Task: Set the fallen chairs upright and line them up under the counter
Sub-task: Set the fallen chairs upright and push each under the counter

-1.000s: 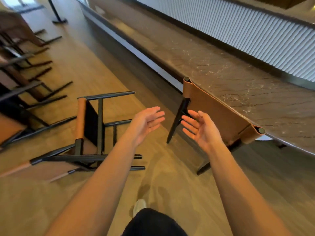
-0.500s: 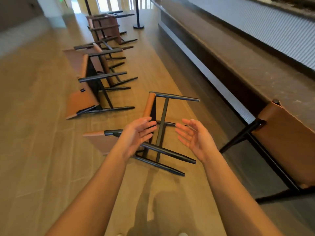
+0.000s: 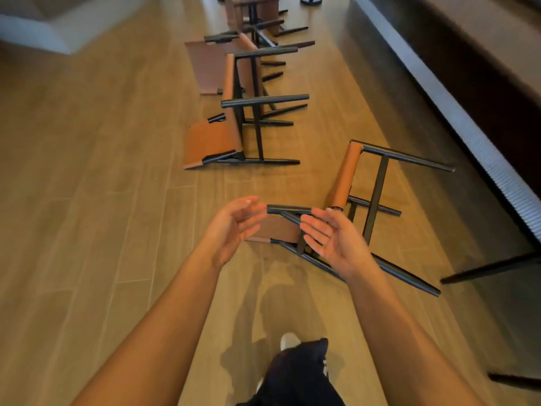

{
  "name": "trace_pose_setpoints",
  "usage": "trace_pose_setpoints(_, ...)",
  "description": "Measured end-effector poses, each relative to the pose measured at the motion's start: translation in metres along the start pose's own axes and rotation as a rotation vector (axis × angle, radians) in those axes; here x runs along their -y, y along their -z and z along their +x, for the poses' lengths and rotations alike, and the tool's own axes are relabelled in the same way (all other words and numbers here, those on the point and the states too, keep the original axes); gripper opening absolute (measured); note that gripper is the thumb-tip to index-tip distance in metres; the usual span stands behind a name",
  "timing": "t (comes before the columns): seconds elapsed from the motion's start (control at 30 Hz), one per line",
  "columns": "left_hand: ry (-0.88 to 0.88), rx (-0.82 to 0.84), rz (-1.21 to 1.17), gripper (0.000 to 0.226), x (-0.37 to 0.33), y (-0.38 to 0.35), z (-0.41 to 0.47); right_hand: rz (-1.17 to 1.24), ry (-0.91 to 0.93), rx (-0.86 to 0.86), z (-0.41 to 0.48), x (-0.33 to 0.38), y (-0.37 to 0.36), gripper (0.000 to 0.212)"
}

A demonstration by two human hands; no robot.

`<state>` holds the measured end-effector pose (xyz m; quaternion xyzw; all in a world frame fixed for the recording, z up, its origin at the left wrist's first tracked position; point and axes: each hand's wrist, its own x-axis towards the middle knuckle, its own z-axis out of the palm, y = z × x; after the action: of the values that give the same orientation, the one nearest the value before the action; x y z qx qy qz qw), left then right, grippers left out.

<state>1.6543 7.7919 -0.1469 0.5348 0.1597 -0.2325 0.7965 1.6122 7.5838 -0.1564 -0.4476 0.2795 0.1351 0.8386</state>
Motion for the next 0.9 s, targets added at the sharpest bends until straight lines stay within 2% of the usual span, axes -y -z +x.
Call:
trace_pose_setpoints(0.2,0.022,-0.103,-0.043,0.023,-0.035,0.061,0.063,0.021,-0.093,-0.023,0.087,-0.012,-0.062,0.031)
trace_pose_setpoints(0.47,0.094,-0.199,-0.100,0.020,-0.071,0.117,0.165,0.003,-0.239,-0.080,0.206,-0.019,-0.132,0.019)
trace_pose_setpoints(0.9,0.301,-0.236,-0.066,0.019,-0.041,0.222,0.323,-0.037,-0.390,-0.342,0.370,-0.096,-0.158,0.016)
